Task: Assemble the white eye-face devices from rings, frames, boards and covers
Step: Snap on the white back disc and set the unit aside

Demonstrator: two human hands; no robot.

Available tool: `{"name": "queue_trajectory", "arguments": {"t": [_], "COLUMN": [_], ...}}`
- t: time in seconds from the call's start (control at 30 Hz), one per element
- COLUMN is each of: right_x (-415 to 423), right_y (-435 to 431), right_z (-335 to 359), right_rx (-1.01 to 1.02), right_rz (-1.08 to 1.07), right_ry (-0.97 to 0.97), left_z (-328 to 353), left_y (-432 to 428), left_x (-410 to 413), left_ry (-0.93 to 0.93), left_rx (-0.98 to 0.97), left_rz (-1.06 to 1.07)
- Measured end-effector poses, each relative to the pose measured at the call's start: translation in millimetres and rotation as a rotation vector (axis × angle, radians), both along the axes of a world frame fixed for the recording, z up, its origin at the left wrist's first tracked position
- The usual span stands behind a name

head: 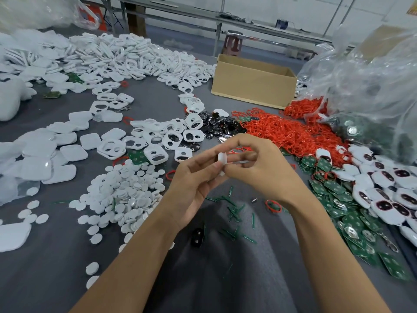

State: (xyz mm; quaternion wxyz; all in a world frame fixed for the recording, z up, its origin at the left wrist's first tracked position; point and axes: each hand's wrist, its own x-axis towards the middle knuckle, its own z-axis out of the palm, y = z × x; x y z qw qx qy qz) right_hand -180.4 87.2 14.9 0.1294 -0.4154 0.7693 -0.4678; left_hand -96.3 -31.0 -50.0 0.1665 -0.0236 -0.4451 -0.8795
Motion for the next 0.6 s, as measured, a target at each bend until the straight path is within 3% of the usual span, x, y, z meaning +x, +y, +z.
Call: {"name": "queue_trajectory", "arguments": {"t": [0.37, 0.6], "right_x": [-1.5, 7.1], "right_y": [-1.9, -11.4], "right_z": [-6.9, -13.6], "right_rx": [0.007, -0.017], "right_rz": [-0.018, -0.075], "right_ry": [-0.012, 0.138], "left_z": [-1.5, -4.5], "left_y": [3.6, 2.6], "left_x": [-1.8, -5.4], "left_ry": [-0.006, -0.031], "left_rx": [0.007, 0.039], "left_rz": [-0.022, 0.053]}}
